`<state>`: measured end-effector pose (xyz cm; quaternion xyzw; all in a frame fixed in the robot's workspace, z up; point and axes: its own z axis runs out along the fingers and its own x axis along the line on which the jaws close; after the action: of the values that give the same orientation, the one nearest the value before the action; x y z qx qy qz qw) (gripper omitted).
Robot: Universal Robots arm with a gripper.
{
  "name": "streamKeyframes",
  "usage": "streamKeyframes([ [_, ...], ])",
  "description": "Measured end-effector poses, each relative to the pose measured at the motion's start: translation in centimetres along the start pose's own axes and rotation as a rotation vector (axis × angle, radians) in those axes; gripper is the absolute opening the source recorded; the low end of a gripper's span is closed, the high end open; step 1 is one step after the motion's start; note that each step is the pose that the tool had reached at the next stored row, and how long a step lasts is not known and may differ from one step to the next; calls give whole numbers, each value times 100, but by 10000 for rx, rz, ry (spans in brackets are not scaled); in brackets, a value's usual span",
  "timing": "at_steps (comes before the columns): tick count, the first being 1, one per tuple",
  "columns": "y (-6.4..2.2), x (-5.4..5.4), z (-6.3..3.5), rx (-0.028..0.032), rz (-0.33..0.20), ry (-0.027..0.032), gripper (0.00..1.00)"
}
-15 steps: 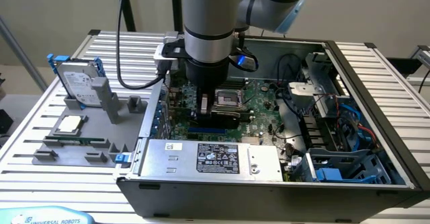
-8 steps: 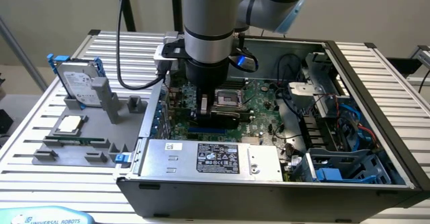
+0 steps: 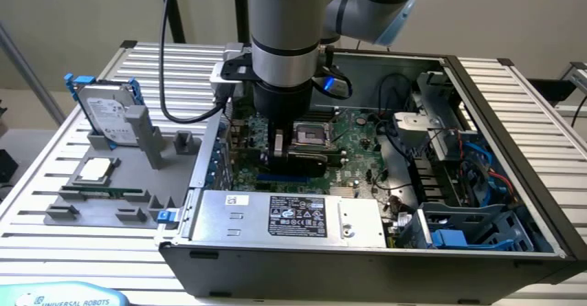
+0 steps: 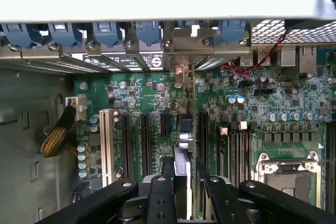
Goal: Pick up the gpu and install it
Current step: 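Insert the gpu into the slot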
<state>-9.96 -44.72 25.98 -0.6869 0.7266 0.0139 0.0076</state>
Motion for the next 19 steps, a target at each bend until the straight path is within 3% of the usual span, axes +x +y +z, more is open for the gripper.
streamKeyframes([
  [3,0,0,4,1,0,42,27],
  [19,20,-14,35,3,0,40,27],
])
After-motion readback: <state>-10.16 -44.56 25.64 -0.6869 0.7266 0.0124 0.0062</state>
